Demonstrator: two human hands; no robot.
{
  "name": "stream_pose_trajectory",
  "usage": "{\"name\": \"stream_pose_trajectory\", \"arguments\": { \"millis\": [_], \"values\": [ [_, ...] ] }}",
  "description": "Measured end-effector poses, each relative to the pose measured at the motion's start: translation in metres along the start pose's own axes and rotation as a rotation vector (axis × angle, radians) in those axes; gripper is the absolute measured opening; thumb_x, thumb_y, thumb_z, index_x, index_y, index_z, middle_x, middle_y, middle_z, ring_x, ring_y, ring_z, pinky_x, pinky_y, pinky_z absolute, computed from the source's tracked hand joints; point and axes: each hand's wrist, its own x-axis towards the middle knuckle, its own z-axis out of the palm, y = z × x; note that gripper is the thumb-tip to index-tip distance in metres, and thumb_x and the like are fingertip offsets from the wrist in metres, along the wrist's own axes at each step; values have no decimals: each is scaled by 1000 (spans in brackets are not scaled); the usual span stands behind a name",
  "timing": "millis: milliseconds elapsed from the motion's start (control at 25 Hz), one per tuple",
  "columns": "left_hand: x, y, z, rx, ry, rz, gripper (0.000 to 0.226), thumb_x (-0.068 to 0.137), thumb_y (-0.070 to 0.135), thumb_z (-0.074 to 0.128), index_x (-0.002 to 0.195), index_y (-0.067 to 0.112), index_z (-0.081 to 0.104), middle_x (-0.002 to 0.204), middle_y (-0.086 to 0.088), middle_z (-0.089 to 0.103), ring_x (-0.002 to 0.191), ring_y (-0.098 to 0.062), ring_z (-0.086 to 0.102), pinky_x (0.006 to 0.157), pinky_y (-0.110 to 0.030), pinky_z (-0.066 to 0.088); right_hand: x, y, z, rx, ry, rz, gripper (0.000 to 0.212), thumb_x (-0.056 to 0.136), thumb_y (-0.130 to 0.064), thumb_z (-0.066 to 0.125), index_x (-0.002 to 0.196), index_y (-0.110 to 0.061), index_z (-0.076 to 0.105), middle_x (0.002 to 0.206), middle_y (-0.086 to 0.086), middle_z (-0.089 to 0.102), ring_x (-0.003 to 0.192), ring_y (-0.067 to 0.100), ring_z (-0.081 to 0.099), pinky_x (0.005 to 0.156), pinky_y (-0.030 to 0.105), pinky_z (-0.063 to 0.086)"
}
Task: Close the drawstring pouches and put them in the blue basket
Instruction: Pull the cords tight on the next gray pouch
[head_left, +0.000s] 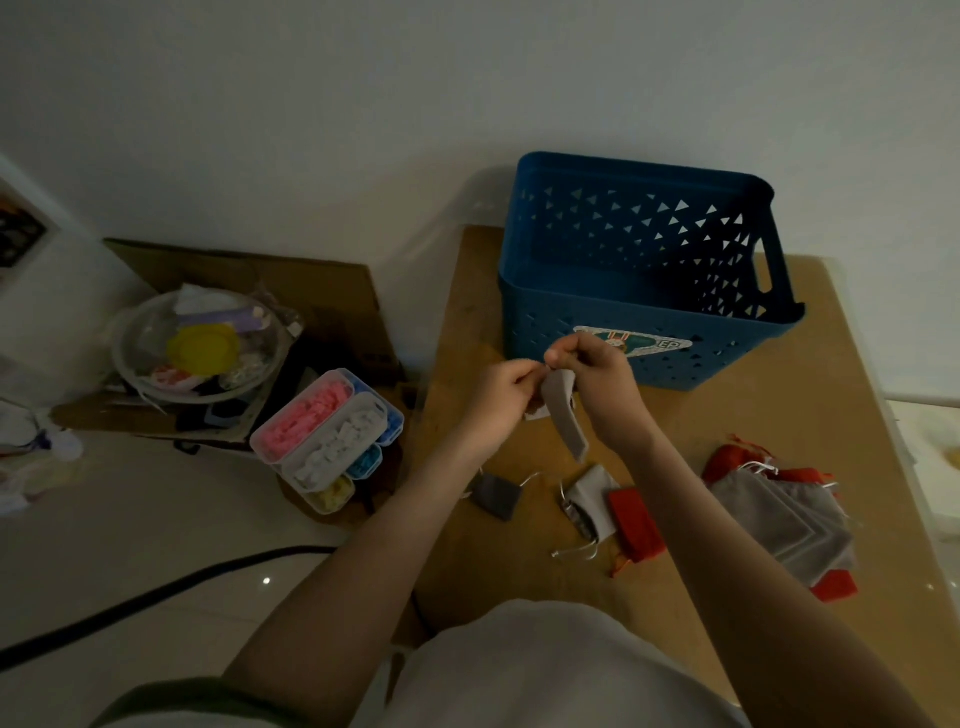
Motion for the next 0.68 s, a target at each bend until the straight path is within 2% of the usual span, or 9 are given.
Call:
{"name": "stream_pose_trajectory", "arguments": {
  "millis": [120, 200, 320, 400, 480, 560, 680],
  "values": [
    [-3, 1, -8, -180, -62, -49, 22, 99, 21, 45, 100, 9, 63, 92, -15, 59, 87, -25, 56, 87, -41, 47, -2, -8, 1, 46, -84, -70, 12, 90, 0, 58, 80, -7, 58, 72, 8, 57, 62, 14, 59, 56, 27, 50],
    [-4, 1, -12, -307, -112, -94, 20, 98, 23, 49, 99, 10, 64, 99, -17, 58, 94, -27, 53, 94, -44, 44, -2, -13, 1, -12, -141, -137, 11, 89, 2, 58, 81, -5, 59, 73, 7, 58, 62, 9, 59, 57, 24, 51],
    [-3, 4, -16, -252, -155, -124, 15, 98, 20, 49, 99, 18, 64, 107, -20, 60, 100, -30, 57, 99, -45, 45, -1, -15, -2, -144, -168, -188, 6, 91, -3, 58, 89, 1, 62, 82, 9, 60, 73, 13, 59, 66, 23, 52],
    [-2, 4, -18, -128, -119, -89, 17, 98, 18, 47, 98, 14, 63, 94, -14, 63, 88, -23, 59, 84, -34, 50, -1, -16, -6, -86, -120, -123, 18, 95, -13, 54, 95, 2, 63, 84, 5, 62, 75, 12, 59, 67, 22, 50],
    [-1, 5, -20, -90, -47, -72, 19, 100, 18, 45, 93, 12, 62, 77, -4, 56, 70, -11, 51, 65, -21, 44, -2, -21, -11, -44, -89, -35, 28, 97, -25, 52, 104, 0, 64, 87, 3, 63, 78, 10, 60, 67, 19, 48],
    [1, 2, -19, -107, 0, -80, 21, 100, 19, 44, 95, 9, 62, 75, -2, 53, 64, -8, 47, 56, -15, 41, -1, -22, -17, -178, -137, 5, 33, 94, -33, 55, 109, -5, 64, 94, 2, 64, 87, 11, 60, 73, 20, 46],
    [3, 1, -16, -57, 42, -35, 26, 100, 18, 45, 104, 0, 63, 78, -2, 55, 66, -5, 49, 51, -7, 39, 1, -16, -16, -375, -293, 97, 24, 89, -39, 61, 97, -17, 70, 91, 3, 67, 89, 17, 60, 77, 31, 45]
  ]
}}
